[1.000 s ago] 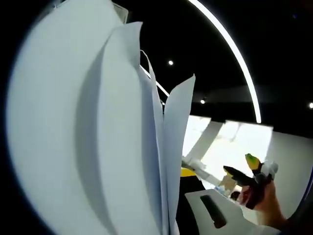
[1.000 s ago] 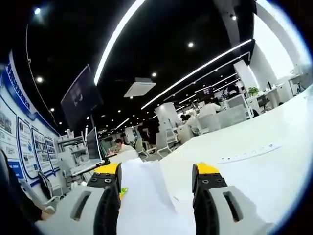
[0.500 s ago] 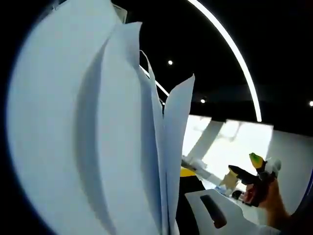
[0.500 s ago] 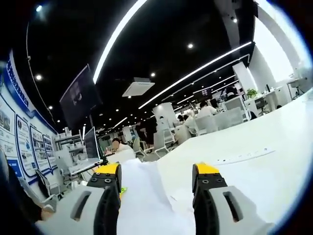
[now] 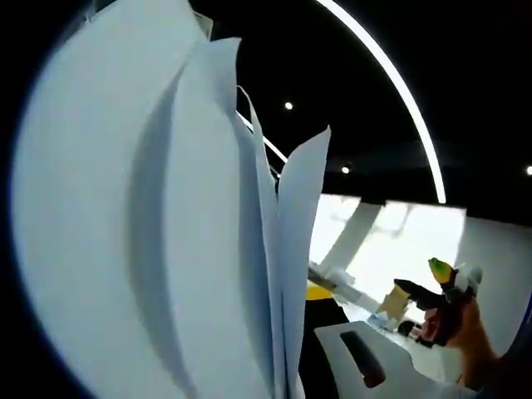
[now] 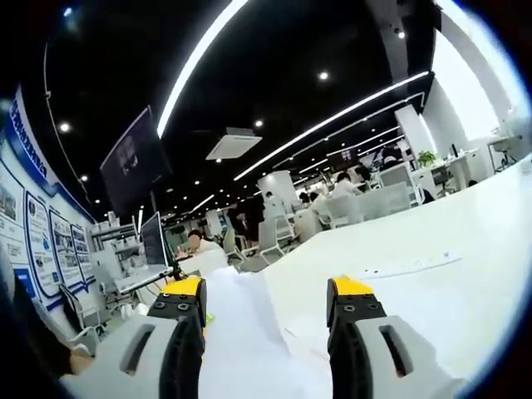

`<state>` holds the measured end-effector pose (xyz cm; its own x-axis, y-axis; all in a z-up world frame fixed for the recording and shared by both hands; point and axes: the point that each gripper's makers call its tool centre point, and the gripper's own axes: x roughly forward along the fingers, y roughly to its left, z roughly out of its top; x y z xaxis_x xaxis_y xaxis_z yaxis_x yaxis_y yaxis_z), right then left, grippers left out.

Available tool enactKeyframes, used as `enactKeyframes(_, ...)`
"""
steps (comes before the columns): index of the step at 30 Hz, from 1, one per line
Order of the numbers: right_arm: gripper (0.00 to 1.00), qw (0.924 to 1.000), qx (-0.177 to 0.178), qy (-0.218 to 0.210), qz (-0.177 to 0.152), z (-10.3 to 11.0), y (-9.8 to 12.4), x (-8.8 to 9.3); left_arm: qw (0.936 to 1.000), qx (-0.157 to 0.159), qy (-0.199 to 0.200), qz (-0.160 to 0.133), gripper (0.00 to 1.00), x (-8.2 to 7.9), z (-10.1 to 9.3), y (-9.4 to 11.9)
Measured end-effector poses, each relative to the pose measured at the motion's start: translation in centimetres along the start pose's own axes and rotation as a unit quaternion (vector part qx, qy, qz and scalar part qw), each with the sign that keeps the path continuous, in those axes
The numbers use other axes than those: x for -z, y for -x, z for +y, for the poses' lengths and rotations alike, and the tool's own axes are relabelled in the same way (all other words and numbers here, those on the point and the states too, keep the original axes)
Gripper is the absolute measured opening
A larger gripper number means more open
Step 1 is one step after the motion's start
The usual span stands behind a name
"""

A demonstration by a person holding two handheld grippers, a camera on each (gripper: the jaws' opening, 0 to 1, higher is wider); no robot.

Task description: Organize the stack of printing papers by aligning and flattening the scattered papers on the table

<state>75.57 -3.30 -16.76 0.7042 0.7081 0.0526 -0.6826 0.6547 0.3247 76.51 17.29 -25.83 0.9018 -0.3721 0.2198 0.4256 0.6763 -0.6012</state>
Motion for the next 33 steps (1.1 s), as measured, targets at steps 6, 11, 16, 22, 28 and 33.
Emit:
enactKeyframes(6, 0.54, 1.0000, 0.006, 0.002, 0.005, -0.4, 0.6, 0.0, 1.0000, -0.001, -0.006, 0.002, 0.06, 0.1, 0.0, 0.0)
enactKeyframes(11, 0.54, 0.9999, 0.008, 0.003, 0.007, -0.6, 0.9, -0.1, 0.9999, -0.002, -0.011, 0.003, 0.06, 0.3, -0.3, 0.1)
enactKeyframes(16, 0.54, 0.9999, 0.013, 0.006, 0.006, -0.9, 1.4, -0.3, 0.9999, -0.004, -0.016, 0.005, 0.06, 0.3, -0.4, 0.1)
enactKeyframes(22, 0.54, 0.9997, 0.019, 0.014, -0.001, -1.2, 2.2, -0.4, 0.9999, -0.003, -0.012, 0.004, 0.06, 0.2, -0.2, 0.1)
enactKeyframes(28, 0.55, 0.9996, 0.023, 0.018, -0.002, -1.5, 2.7, -0.2, 1.0000, -0.001, -0.004, 0.003, 0.06, 0.0, 0.2, 0.1)
enactKeyframes(33, 0.55, 0.9992, 0.029, 0.028, -0.004, -1.8, 3.3, 0.1, 0.9999, 0.004, 0.015, -0.001, 0.06, -0.2, 0.5, 0.0)
